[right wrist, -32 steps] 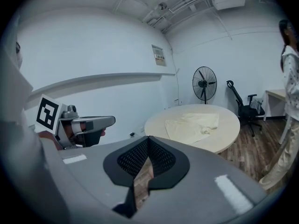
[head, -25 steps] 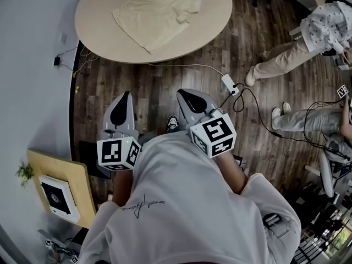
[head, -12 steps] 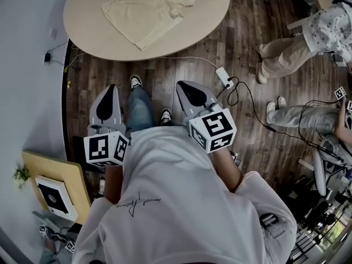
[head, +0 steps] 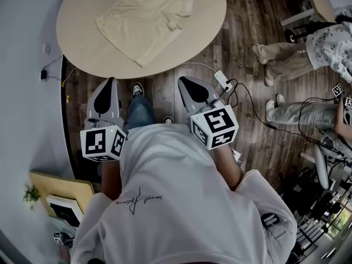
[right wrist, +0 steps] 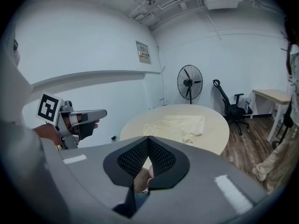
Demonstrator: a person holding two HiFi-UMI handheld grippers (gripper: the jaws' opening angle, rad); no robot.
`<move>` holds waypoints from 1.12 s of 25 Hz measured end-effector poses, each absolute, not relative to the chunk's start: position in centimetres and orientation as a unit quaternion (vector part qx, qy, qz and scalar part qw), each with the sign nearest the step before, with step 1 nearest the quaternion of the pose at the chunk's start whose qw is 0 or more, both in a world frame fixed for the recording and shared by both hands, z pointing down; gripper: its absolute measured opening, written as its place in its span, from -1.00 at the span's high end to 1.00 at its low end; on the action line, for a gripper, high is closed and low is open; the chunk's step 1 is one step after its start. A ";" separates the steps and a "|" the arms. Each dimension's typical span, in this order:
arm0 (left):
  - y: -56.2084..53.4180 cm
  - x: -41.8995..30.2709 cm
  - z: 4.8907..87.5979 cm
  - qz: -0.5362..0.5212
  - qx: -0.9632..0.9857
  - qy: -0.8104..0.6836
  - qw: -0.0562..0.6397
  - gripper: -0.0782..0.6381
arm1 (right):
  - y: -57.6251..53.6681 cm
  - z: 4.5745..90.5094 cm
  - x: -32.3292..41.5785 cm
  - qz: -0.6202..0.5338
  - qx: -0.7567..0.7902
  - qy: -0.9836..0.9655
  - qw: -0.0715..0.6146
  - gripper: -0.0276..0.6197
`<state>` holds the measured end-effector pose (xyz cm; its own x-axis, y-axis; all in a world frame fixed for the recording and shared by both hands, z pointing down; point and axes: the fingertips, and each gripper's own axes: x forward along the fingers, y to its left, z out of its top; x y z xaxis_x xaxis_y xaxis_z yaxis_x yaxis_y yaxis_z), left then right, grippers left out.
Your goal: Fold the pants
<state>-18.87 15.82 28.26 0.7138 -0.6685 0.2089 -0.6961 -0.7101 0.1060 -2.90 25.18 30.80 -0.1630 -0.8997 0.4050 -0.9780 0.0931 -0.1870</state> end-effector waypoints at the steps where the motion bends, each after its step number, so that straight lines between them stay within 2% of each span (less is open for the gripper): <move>1: 14.9 -18.8 28.1 0.077 0.923 -0.367 0.088 0.64 | 24.5 30.7 -2.9 0.210 0.644 -0.730 0.093 0.92; 12: 5.3 -17.7 26.8 0.087 0.935 -0.336 0.078 0.64 | 16.7 30.0 -2.3 0.217 0.670 -0.702 0.099 0.92; 28: -6.4 -18.6 27.6 0.085 0.951 -0.288 0.077 0.64 | 7.2 29.6 -6.8 0.212 0.670 -0.699 0.132 0.92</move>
<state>-18.65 -6.44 27.56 0.8203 -0.5339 0.2051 -0.5599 -0.8227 0.0981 -6.83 7.17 29.61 -0.0673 -0.8806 0.4691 -0.9928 0.0122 -0.1194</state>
